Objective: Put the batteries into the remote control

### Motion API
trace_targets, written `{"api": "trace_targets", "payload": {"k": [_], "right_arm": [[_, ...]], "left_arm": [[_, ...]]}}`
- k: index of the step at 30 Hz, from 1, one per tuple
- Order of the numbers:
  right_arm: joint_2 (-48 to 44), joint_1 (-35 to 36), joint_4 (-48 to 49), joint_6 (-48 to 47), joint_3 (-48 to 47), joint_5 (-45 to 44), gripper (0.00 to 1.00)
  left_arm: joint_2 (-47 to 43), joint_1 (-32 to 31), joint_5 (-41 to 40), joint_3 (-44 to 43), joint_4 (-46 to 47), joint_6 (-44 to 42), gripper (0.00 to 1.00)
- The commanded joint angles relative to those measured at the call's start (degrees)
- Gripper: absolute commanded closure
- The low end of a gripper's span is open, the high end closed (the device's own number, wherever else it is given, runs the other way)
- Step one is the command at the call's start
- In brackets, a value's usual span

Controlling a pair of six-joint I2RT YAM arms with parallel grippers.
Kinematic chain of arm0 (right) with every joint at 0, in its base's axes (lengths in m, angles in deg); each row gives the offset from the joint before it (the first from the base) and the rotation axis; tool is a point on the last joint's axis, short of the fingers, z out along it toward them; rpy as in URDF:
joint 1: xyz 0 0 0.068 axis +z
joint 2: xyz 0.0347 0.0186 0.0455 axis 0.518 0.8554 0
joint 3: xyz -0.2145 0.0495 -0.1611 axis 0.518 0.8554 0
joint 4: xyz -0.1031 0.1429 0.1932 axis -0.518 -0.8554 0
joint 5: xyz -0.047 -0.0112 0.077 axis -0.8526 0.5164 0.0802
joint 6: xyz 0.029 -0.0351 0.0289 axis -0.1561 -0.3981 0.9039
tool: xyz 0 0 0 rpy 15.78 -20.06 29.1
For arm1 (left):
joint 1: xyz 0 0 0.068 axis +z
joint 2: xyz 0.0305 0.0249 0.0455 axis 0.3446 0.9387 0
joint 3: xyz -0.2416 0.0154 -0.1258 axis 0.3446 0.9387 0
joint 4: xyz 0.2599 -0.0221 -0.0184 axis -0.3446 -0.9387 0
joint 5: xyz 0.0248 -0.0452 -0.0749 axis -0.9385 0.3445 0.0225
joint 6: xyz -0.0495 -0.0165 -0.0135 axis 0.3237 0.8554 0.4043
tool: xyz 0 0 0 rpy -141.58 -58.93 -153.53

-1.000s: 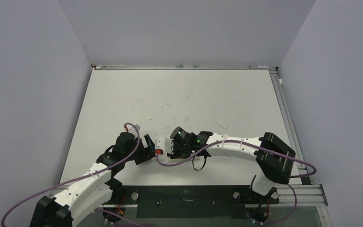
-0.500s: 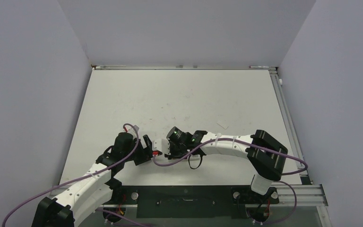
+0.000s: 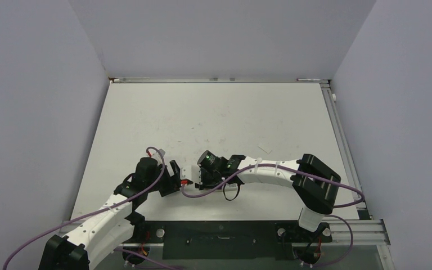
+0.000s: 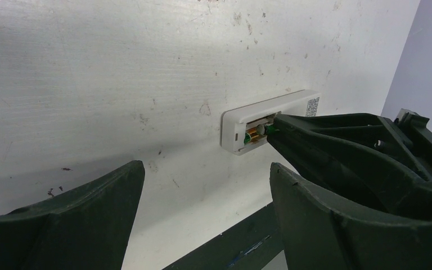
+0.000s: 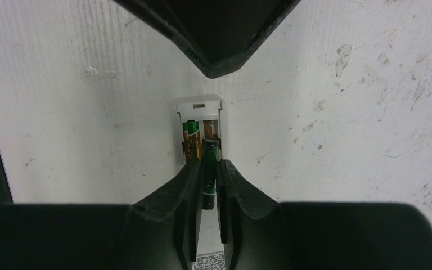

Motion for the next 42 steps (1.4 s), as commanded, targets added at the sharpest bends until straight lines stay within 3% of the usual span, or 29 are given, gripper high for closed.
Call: {"api": "trace_targets", "payload": {"k": [1,12,24,42], "right_arm": [[0.99,-0.43,1.44,-0.48,-2.47,1.97,0.83],[0.18,-0.65,1.60,-0.49,-2.27,2.14,0.80],[-9.75,-1.92,7.02,6.28,3.74,-2.13,0.78],[-20.34,-2.29,11.79,40.40,10.86,-19.48,0.77]], "left_arm": [[-0.21,0.54,0.96,0.12,2.99,-0.77,0.21],[0.19,0.63,1.42,0.24,3.33,-0.77,0.21],[2.05,0.65,2.36,0.08,5.03,-0.77,0.22],[11.11,0.52,5.52,-2.22,11.42,-0.04,0.28]]}}
